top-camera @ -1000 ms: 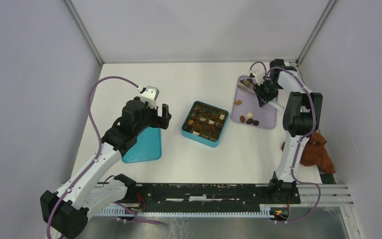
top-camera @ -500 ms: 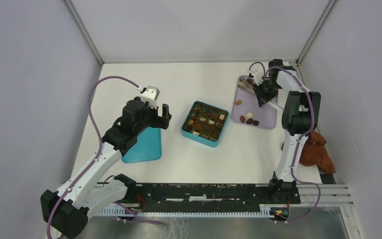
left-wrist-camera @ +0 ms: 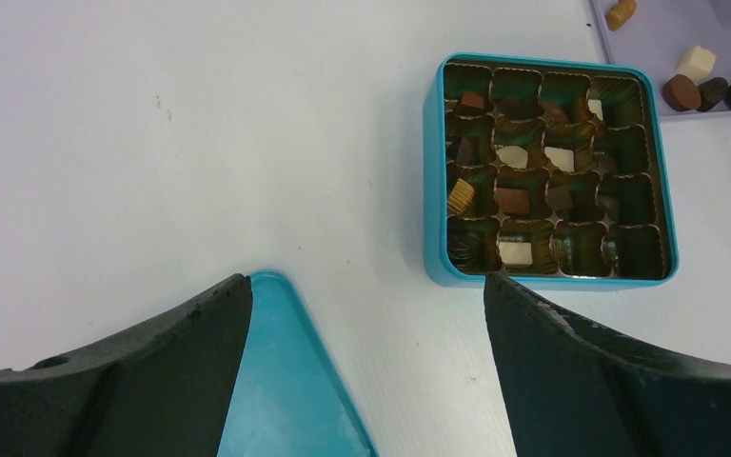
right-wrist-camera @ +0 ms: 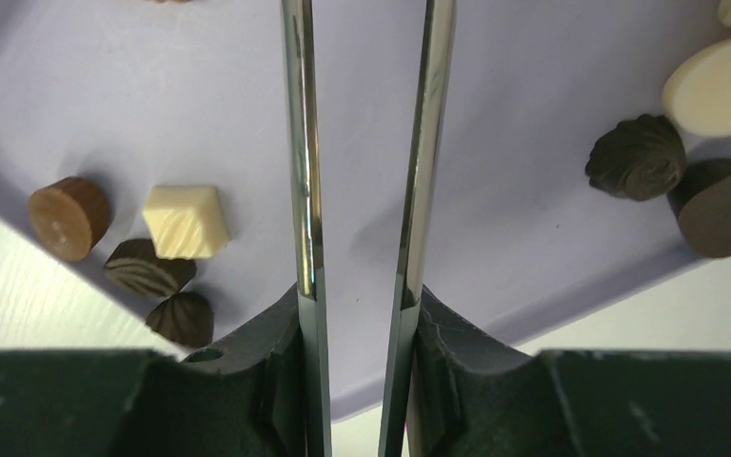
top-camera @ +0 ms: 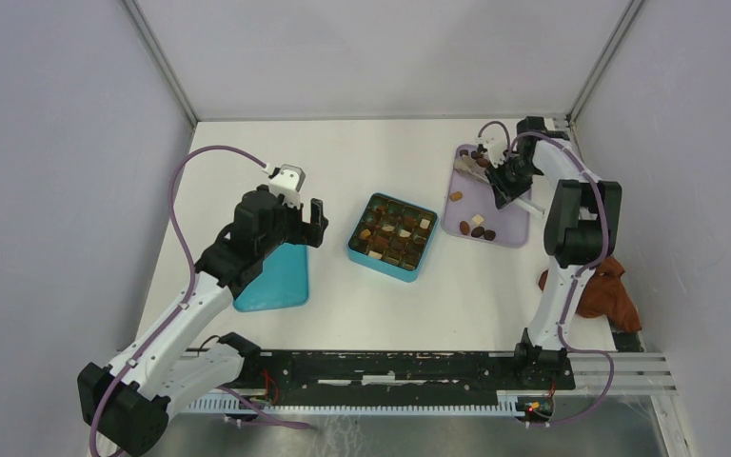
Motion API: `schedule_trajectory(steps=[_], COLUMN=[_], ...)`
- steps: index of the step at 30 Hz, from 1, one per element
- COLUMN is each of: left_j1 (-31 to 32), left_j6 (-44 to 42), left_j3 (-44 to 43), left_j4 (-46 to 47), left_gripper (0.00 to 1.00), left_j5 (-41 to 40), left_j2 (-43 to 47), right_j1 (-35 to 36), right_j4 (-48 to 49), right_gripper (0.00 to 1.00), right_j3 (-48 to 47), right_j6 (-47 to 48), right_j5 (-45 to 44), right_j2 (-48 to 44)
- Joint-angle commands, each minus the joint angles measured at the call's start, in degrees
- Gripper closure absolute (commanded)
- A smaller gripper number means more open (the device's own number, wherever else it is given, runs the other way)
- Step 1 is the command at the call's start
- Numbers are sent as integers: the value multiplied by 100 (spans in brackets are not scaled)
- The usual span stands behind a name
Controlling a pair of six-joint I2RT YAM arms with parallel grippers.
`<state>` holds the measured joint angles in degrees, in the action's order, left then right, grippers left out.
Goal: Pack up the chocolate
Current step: Pick up the fake chocolate from the plate.
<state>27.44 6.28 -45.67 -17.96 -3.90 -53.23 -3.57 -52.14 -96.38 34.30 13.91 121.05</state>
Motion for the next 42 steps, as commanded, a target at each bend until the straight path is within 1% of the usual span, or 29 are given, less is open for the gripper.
schedule_trajectory(steps=[1, 8, 17, 28, 31, 36, 42], left_j1=[-10, -10, -5, -17, -18, -13, -18], left_j6=[-198, -194, -194, -194, -190, -193, -194], left_j3=[-21, -22, -27, -31, -25, -21, -21], left_j4=[52, 47, 48, 47, 47, 48, 47], left_gripper=[4, 4, 4, 4, 4, 4, 4], left_j5=[73, 84, 100, 78, 79, 63, 49], left_j2=[44, 39, 31, 41, 36, 41, 41], right_j1=[-81, -169, -179, -135, -86, 321, 1169], right_j4=[243, 336, 336, 158, -11, -179, -347], right_gripper=[97, 97, 98, 98, 98, 98, 98], right_j3=[307, 938, 1716, 2332, 2504, 2997, 3571], right_j6=[34, 147, 291, 520, 668, 948, 1184], right_j5=[219, 415, 889, 1311, 1641, 1841, 1882], right_j2=[-702, -1330, -2218, -3055, -3291, -3815, -4330])
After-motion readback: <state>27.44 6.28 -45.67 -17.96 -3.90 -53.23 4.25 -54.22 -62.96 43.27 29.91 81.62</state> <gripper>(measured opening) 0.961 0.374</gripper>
